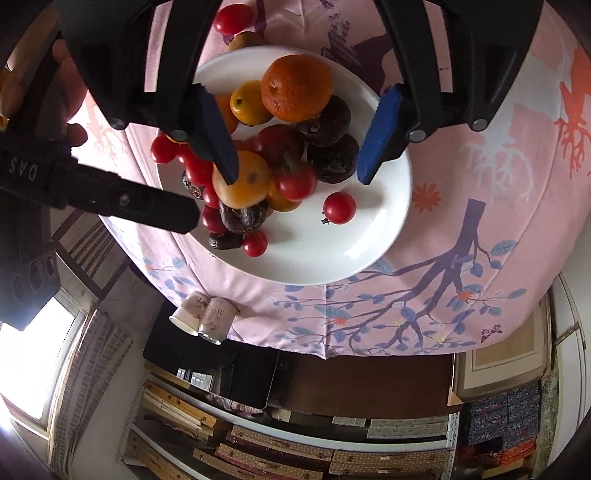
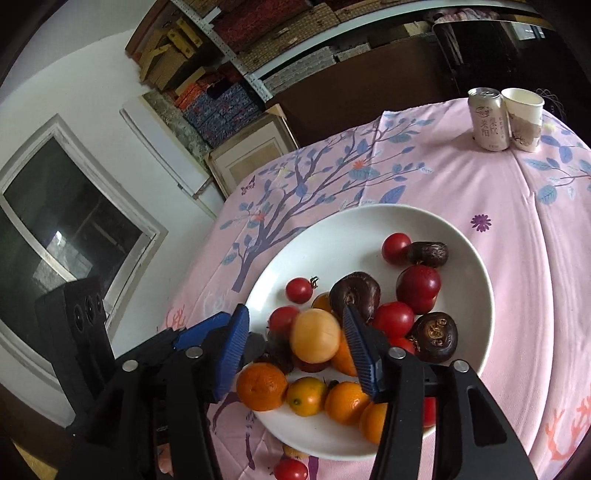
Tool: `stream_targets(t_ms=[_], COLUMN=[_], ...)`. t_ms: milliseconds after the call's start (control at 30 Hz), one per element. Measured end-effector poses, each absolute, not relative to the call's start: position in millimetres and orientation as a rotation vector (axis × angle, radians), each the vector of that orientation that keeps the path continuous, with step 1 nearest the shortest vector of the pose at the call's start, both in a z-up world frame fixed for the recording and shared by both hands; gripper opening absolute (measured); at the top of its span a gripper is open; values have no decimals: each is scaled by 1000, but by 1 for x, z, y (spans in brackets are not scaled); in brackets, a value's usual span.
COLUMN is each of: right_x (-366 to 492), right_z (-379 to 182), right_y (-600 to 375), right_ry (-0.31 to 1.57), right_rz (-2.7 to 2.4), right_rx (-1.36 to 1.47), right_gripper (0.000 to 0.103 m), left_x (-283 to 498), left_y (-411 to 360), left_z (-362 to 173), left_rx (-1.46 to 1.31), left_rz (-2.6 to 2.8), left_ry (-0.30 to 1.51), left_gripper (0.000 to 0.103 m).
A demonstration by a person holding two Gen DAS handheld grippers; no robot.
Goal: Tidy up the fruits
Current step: 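Carry the pale yellow tomato and yellow tomato onto the white plate and release, then grasp a small brown kiwi-like fruit with the left tool while the right tool grasps a red tomato, then place the brown fruit and red tomato on the white plate and open both tools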
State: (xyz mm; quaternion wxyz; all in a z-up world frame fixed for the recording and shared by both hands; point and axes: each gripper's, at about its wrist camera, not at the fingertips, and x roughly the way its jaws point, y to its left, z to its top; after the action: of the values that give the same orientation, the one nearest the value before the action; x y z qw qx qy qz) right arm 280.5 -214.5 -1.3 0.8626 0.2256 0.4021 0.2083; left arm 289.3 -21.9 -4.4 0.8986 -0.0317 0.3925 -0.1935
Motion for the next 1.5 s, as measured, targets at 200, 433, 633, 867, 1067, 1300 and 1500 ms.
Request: stream_targets(t_ms=[200,433,633,867,1067,1300,1500], right_x=[226,167,170,164,152,145,145], right_z=[-4,-43,-64,-66,-66,-69,-67], right_y=[-227,-178,-132,-154,-242,-267,-272], right_ry=[800,899,953,932,852,827,820], right_rz=[410,474,428,411,358,388,412], right_rx=[412,154,6,97,311,386,416], right_gripper=[58,54,40,31,32,32,32], left_x=[229,190,194,184,187,215,199], left_y=[-6,28,51,23,-39,-73,-65], left_z=[-8,-51,-63,-62,-64,-80,-74], left_rx=[-16,-11,-100,40,177,176,150], left_rz=[-408,-307,-253,-308,-372,-376,-396], left_ry=[745,766,829,829,827,909,884], left_gripper=[78,84,84,84,84,50,29])
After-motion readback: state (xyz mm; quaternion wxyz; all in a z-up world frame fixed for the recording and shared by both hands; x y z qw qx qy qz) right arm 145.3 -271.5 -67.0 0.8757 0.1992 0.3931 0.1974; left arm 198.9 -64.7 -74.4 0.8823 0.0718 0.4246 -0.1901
